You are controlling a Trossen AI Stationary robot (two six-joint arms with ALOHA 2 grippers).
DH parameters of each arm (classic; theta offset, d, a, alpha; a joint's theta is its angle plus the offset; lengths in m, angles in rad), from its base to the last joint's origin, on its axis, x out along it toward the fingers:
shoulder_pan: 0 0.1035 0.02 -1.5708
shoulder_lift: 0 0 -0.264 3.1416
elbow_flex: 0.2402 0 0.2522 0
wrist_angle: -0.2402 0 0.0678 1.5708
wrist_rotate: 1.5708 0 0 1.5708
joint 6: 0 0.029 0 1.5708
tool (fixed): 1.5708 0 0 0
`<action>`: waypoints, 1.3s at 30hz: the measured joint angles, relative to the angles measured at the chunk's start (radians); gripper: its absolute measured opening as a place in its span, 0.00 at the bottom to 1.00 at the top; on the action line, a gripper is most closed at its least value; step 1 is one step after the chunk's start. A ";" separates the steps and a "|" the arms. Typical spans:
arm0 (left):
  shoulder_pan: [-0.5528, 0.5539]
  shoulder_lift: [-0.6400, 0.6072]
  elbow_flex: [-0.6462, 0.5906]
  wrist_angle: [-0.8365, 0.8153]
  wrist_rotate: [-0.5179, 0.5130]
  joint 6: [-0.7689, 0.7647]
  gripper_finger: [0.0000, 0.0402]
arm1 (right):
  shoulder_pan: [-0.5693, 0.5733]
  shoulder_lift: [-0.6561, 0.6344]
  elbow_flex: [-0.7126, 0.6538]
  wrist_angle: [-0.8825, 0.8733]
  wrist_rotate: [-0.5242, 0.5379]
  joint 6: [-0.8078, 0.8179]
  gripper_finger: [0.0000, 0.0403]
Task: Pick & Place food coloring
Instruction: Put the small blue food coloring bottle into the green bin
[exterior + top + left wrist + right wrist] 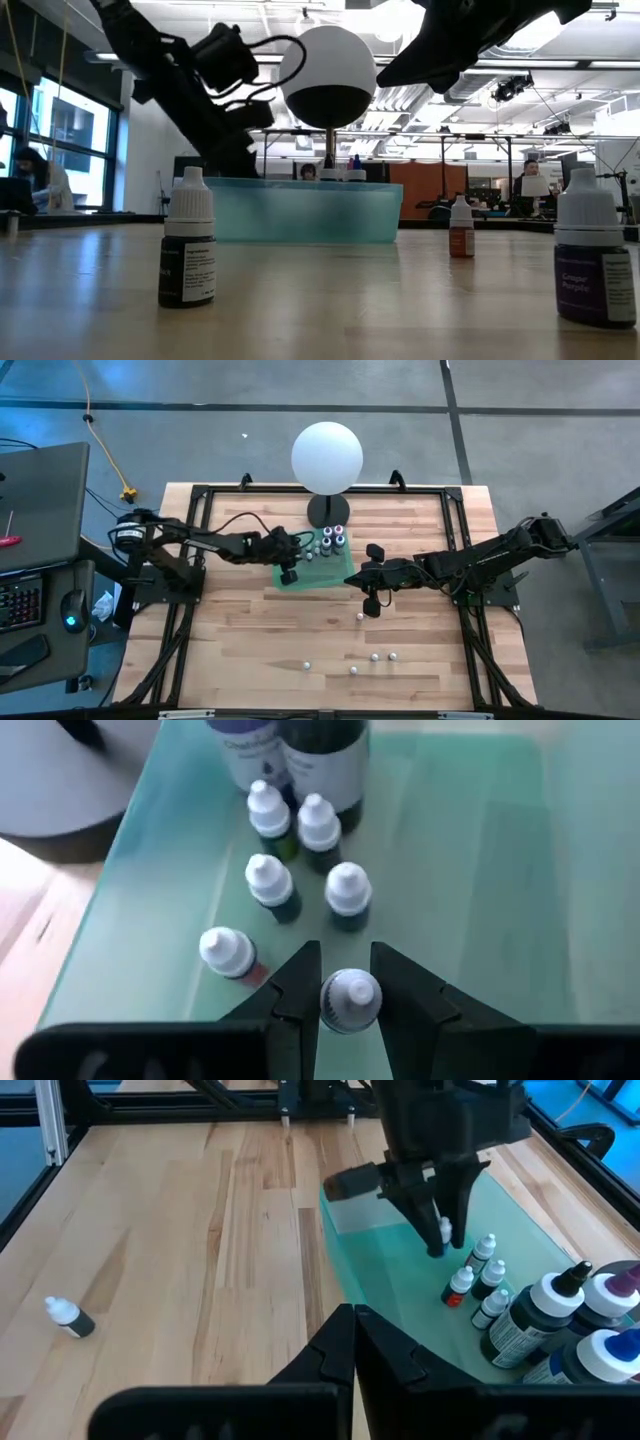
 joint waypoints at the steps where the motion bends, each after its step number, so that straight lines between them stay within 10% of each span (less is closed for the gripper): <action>1: 0.006 0.012 0.001 0.016 0.001 0.001 0.19 | 0.000 0.000 0.000 0.000 0.000 0.000 0.01; 39: 0.038 0.093 0.002 0.093 0.023 0.076 0.19 | 0.000 0.000 0.000 0.000 0.000 0.000 0.01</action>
